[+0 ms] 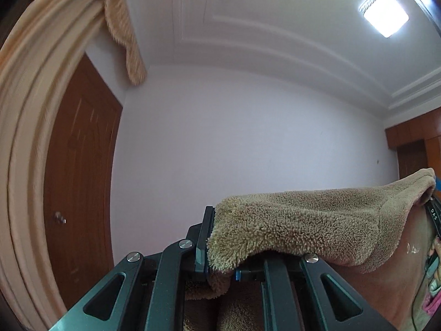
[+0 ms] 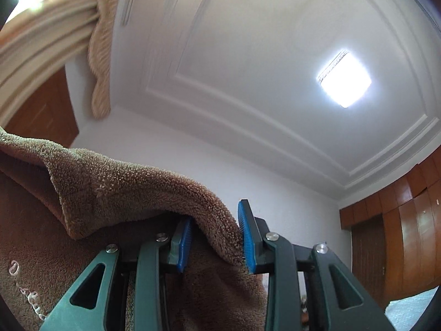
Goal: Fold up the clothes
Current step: 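Hold the fleece edges raised and lower them back toward the bed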
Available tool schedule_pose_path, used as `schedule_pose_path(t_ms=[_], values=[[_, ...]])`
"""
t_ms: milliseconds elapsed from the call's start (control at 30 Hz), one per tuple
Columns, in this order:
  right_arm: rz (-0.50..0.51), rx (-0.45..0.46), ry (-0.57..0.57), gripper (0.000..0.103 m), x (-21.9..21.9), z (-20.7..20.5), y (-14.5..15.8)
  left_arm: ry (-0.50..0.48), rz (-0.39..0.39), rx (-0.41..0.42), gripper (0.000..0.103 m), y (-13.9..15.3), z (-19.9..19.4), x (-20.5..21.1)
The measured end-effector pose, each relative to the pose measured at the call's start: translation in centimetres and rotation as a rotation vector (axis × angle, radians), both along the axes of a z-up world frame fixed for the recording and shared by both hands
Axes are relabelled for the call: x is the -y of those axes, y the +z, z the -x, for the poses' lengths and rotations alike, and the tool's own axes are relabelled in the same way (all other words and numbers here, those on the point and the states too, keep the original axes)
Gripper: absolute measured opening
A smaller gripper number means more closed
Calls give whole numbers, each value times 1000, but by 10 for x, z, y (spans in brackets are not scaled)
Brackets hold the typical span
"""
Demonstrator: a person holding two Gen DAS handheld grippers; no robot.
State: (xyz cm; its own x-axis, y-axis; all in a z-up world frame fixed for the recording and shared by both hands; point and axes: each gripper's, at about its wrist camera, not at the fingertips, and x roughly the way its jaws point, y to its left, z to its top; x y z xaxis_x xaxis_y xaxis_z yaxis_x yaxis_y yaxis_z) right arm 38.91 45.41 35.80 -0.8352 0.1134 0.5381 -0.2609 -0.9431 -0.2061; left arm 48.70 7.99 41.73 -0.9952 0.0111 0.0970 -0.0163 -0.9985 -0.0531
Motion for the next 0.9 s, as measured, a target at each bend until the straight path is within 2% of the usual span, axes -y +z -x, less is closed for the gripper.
schedule_pose_path(t_ms=[167, 433, 567, 767, 900], values=[[14, 177, -9, 34, 1, 86, -34, 26, 8, 206, 12, -51, 95, -24], [-5, 457, 36, 34, 16, 206, -112, 92, -26, 533, 12, -149, 221, -24], [-25, 569, 46, 34, 27, 258, -143, 118, -21, 627, 12, -187, 265, -22], [-20, 695, 57, 34, 26, 320, -183, 157, 11, 733, 12, -218, 327, -25], [-55, 780, 59, 34, 25, 345, -212, 188, -14, 836, 12, -243, 363, -24]])
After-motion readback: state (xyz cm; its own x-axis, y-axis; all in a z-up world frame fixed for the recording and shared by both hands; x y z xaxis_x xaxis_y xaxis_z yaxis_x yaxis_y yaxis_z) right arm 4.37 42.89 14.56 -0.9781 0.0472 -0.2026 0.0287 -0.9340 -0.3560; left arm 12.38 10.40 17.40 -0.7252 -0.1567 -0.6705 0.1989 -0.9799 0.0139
